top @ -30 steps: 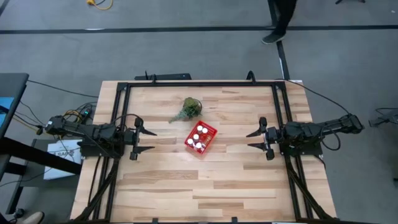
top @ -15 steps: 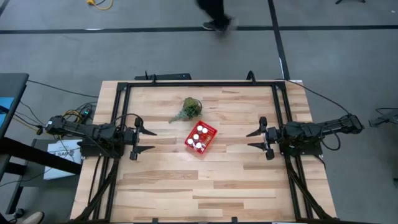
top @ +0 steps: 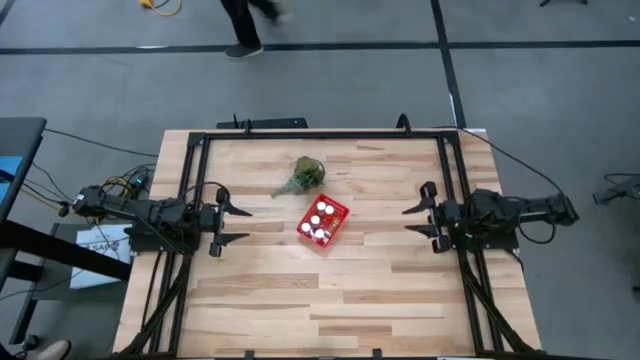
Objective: Pick and place pill bottles into a basket
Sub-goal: Return to Home Position
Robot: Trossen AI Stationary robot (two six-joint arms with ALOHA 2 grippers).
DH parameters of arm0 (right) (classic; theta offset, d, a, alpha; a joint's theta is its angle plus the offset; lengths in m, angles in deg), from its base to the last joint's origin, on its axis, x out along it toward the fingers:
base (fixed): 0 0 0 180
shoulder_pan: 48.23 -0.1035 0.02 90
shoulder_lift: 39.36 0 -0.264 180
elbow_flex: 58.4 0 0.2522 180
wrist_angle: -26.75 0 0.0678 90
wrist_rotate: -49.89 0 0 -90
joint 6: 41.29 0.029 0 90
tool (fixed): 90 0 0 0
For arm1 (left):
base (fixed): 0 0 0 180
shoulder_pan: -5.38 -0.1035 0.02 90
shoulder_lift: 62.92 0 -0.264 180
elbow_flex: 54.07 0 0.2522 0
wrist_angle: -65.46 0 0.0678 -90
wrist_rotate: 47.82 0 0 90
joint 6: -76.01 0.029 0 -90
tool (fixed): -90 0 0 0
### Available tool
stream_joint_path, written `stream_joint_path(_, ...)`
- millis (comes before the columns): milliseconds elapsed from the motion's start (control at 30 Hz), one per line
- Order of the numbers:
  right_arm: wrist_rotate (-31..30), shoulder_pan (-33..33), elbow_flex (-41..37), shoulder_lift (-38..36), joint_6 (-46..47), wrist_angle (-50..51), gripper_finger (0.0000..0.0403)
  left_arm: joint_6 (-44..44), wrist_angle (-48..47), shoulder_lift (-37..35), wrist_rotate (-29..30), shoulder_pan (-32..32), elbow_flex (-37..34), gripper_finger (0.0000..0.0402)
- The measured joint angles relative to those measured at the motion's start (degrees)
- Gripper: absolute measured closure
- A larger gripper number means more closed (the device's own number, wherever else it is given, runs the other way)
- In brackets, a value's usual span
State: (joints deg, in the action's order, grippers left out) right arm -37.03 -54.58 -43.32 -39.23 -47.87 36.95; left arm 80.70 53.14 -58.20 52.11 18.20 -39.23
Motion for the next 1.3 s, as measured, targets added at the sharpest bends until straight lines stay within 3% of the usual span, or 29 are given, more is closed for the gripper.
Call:
stream_joint_path(233, 7.7, 2.0, -0.8, 0.0, 0.8, -1.1, 0.0234, -0.9, 0.0, 0.0, 0.0, 0.0, 0.0, 0.0154)
stream_joint_path(333, 5.6, 2.1, -0.9, 0.0, 1.9, 0.7, 0.0234, -2.0, 0.0, 0.0, 0.0, 0.0, 0.0, 0.0154)
stream_joint_path(533, -4.3, 2.1, -0.9, 0.0, 2.9, 2.7, 0.0234, -2.3, 0.0, 0.0, 0.0, 0.0, 0.0, 0.0154)
stream_joint_path(933, -4.6, 2.4, -0.9, 0.0, -0.8, 2.7, 0.0234, -1.4, 0.0, 0.0, -0.1, 0.0, 0.0, 0.0154)
stream_joint_path(1300, -4.6, 2.3, -1.0, 0.0, 2.1, 2.7, 0.0234, -2.2, 0.0, 0.0, -0.2, 0.0, 0.0, 0.0154)
